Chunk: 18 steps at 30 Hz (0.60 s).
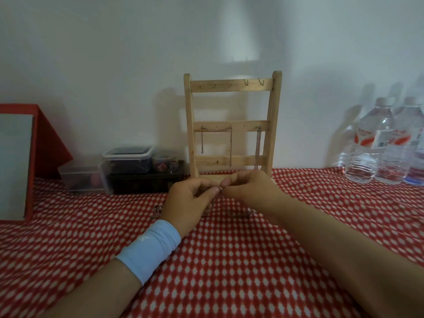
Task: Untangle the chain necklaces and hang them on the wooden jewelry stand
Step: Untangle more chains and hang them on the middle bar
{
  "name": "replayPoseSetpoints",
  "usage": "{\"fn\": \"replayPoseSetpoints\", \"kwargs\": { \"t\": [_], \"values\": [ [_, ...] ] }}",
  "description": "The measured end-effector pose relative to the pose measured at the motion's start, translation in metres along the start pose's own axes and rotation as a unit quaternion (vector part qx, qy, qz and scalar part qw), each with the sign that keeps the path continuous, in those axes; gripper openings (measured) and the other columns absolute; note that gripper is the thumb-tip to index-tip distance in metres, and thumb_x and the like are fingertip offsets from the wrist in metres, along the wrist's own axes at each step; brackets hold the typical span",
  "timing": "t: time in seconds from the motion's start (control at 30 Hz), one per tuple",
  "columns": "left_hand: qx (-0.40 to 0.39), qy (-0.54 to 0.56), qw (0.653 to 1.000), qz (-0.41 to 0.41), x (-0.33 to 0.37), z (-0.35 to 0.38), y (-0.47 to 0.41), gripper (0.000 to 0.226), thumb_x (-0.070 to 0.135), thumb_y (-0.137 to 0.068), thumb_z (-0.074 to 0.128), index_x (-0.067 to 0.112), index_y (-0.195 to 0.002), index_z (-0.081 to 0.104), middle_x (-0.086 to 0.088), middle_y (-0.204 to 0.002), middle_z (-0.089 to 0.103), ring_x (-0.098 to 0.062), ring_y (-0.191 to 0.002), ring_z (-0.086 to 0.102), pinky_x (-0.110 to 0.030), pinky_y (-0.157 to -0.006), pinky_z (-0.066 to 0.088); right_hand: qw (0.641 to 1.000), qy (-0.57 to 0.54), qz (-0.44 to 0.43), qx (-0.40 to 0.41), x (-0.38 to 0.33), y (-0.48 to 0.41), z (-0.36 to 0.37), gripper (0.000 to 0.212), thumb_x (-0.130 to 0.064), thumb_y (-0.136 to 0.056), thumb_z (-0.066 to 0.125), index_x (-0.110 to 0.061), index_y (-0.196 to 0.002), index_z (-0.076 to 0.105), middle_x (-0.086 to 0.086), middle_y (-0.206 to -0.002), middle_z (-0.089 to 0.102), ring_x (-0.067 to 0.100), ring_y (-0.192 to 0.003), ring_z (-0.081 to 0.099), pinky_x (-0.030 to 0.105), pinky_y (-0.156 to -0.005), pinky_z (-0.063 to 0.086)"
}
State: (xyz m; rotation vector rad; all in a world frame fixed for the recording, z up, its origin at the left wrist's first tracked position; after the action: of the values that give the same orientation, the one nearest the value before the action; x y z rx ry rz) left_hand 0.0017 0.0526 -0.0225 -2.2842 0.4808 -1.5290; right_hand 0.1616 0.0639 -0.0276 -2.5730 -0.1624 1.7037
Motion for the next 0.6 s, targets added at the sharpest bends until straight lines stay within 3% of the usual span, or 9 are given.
{"fn": "replayPoseSetpoints", "kwargs": {
  "t": [0.1,0.3,0.43,0.6],
  "values": [
    [0.012,0.055,0.997,-0.056,-0.01,0.0,0.001,0.013,0.014,-0.089,0.069,0.026,-0.086,0.073,0.01,-0.064,0.072,-0.005,-0.056,0.066,-0.023,-0.059,0.058,0.995,0.065,-0.078,0.017,-0.014,0.002,-0.002,0.018,-0.016,-0.086,0.08,-0.03,-0.075,0.076,-0.017,-0.074,0.072,-0.015,-0.066,0.063,0.003,-0.058,0.046],
    [0.025,0.081,0.994,-0.075,-0.012,-0.002,0.0,0.008,0.015,-0.085,0.073,0.022,-0.088,0.071,0.006,-0.07,0.075,-0.008,-0.056,0.068,-0.021,-0.055,0.056,0.989,0.095,-0.109,-0.004,-0.02,0.003,0.0,0.006,-0.022,-0.088,0.078,-0.027,-0.086,0.081,-0.014,-0.084,0.078,-0.007,-0.083,0.07,0.008,-0.075,0.055],
    [0.008,0.051,0.998,-0.048,-0.008,-0.002,0.0,0.009,0.014,-0.087,0.071,0.022,-0.091,0.071,0.003,-0.069,0.074,-0.009,-0.06,0.069,-0.02,-0.06,0.057,0.987,0.102,-0.121,-0.018,-0.023,0.004,-0.002,0.006,-0.023,-0.088,0.079,-0.026,-0.084,0.081,-0.019,-0.078,0.077,-0.007,-0.078,0.07,0.009,-0.071,0.054],
    [-0.057,-0.07,0.995,0.042,0.007,0.007,0.003,0.019,0.016,-0.087,0.071,0.033,-0.096,0.068,0.019,-0.085,0.07,0.009,-0.084,0.065,-0.004,-0.077,0.047,0.958,0.262,-0.116,-0.011,-0.023,0.0,0.0,0.008,-0.029,-0.086,0.078,-0.031,-0.092,0.083,-0.015,-0.082,0.077,-0.002,-0.075,0.071,0.021,-0.075,0.062]
  ]
}}
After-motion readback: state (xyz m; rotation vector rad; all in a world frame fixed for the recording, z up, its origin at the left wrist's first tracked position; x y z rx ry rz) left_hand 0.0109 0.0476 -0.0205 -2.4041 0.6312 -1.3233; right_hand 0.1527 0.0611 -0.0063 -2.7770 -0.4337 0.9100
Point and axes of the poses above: each hand's wrist, its own y-axis away from the middle knuckle, its own z-axis out of the palm, x = y × z, the point moved 9 cm from there along -y, towards the middle knuckle
